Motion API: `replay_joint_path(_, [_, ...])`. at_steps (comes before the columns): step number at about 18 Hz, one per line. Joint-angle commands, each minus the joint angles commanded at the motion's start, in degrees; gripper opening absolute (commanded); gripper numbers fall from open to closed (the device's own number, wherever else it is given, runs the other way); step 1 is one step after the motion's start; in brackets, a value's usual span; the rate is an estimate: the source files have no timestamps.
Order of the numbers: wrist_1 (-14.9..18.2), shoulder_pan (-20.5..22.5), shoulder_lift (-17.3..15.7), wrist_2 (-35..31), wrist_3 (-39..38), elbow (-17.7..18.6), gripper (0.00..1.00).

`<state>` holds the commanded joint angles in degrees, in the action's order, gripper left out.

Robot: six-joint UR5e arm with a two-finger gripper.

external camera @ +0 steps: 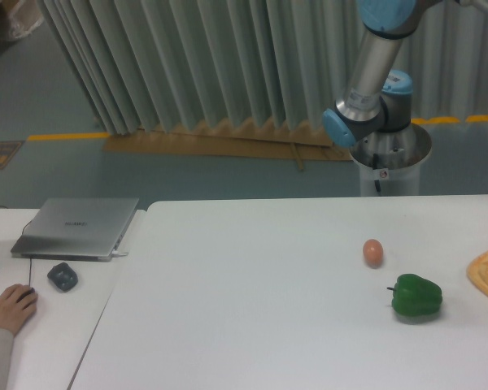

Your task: Place the red peppers in a basket

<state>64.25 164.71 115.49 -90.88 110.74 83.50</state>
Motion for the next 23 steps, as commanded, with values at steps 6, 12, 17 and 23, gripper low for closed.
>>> replay_joint_path(6, [-1.5,-0.2,0.1,0.0,-0.1,1.0,1.00])
replay_joint_path(12, [-1.7,-0.8,-0.8,1.1,-5.1,1.2,1.00])
replay_joint_path(17, [-1.6,-2.7,-2.3,1.3,-5.3,1.5,1.00])
replay_joint_path(23, [1.4,-8.6,-8.0,3.2,-5.5,4.3,1.00])
